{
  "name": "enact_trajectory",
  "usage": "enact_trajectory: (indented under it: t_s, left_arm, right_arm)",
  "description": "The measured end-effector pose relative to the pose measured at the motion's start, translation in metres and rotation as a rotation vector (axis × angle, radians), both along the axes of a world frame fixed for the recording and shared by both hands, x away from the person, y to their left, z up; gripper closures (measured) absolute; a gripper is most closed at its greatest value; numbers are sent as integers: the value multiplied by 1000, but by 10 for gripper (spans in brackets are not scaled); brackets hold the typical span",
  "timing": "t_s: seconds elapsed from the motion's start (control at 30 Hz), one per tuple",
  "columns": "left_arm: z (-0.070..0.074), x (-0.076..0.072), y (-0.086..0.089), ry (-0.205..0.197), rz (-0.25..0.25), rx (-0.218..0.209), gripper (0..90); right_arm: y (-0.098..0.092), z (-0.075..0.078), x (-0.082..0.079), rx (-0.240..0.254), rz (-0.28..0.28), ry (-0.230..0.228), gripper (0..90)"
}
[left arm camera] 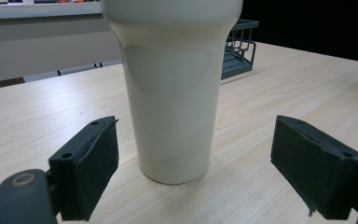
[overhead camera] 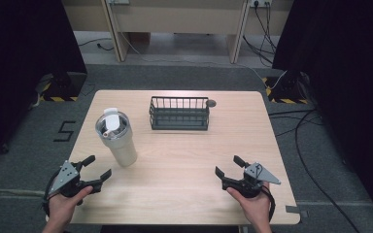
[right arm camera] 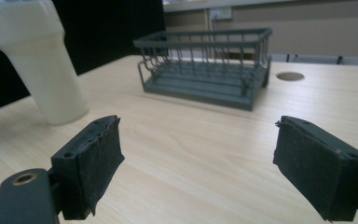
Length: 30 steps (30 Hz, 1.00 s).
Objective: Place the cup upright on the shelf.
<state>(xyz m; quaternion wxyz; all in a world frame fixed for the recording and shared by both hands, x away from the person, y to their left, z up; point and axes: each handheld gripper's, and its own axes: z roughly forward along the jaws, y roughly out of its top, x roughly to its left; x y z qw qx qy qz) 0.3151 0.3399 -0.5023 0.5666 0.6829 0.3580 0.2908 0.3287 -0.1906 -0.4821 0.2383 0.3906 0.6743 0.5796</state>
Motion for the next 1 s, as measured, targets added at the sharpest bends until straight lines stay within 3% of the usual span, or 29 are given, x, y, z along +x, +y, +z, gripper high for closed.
enact_trajectory:
  t_s: [0.33, 0.7, 1.0]
  left_arm:
    - [1, -1, 2, -6, -1, -1, 144]
    - [1, -1, 2, -3, 2, 1, 144]
    - [1, -1, 2, -5, 0, 0, 144]
  right_arm:
    - [38, 17, 18, -1, 99, -37, 155]
    - [66, 21, 41, -33, 150, -37, 190]
    - [81, 23, 49, -68, 173, -48, 232]
